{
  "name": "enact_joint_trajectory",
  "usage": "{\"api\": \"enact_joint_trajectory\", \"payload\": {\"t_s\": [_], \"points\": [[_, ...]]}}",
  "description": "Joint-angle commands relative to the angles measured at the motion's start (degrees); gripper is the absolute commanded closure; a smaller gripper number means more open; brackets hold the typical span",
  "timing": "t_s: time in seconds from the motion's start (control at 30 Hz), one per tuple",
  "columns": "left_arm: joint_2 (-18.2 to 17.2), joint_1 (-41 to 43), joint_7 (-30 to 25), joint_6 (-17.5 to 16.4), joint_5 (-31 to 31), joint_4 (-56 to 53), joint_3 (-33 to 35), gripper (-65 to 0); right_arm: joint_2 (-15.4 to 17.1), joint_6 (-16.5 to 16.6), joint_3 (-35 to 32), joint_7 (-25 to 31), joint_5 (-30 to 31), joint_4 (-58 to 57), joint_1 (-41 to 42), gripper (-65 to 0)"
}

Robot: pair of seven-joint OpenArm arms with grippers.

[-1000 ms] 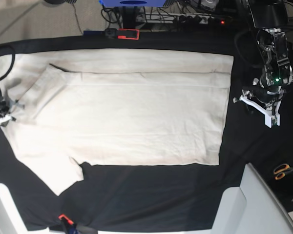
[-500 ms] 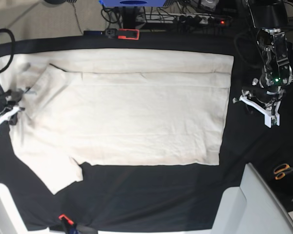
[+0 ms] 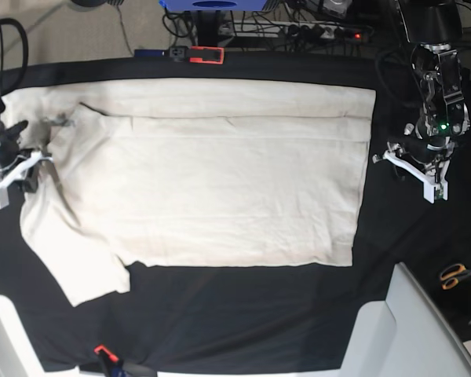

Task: Fold the T-shirt properly
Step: 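Lower the right gripper to the shirt side by the sleeve and grasp, then fold the grasped shirt side inward toward the shirt's middle with right gripper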

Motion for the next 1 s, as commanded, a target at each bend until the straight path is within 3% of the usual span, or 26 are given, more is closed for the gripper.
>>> {"api": "enact_joint_trajectory", "payload": {"t_s": [0.0,0.17,0.4,0.6,0.7,0.87,0.97], "points": [[-0.79,-0.64,-1.05,0.14,-0.21,0.93,-0.14,-22.4,1.22,0.04,0.48,1.2,0.48,1.59,-0.14,0.0],[-0.79,-0.64,-1.05,0.14,-0.21,0.93,-0.14,-22.4,1.04,-0.05,1.45,-0.91,0.65,5.11,-3.65,0.0],[-0.79,-0.99,-1.05,0.14,-0.21,0.32,-0.14,-22.4,-3.97,-0.05,9.18,-8.21,0.39,10.47,-6.99,0.0],[-0.79,-1.34,-1.22,0.14,-0.3,-2.32,-0.14,-22.4,-6.34,-0.05,9.36,-14.89,0.48,10.82,-6.73,-0.5],[-0.79,-1.34,-1.31,0.14,-0.3,-2.67,-0.14,-22.4,-6.34,-0.05,9.36,-17.79,0.48,11.35,-5.5,-8.4],[-0.79,-1.34,-1.31,0.14,-0.3,-2.58,-0.14,-22.4,-6.43,-0.05,13.05,-18.32,0.48,15.31,-3.92,-29.1],[-0.79,-1.34,-1.31,0.14,-0.3,-2.58,-0.14,-22.4,-5.99,0.04,15.25,-21.04,0.48,14.69,0.39,-34.4]]}}
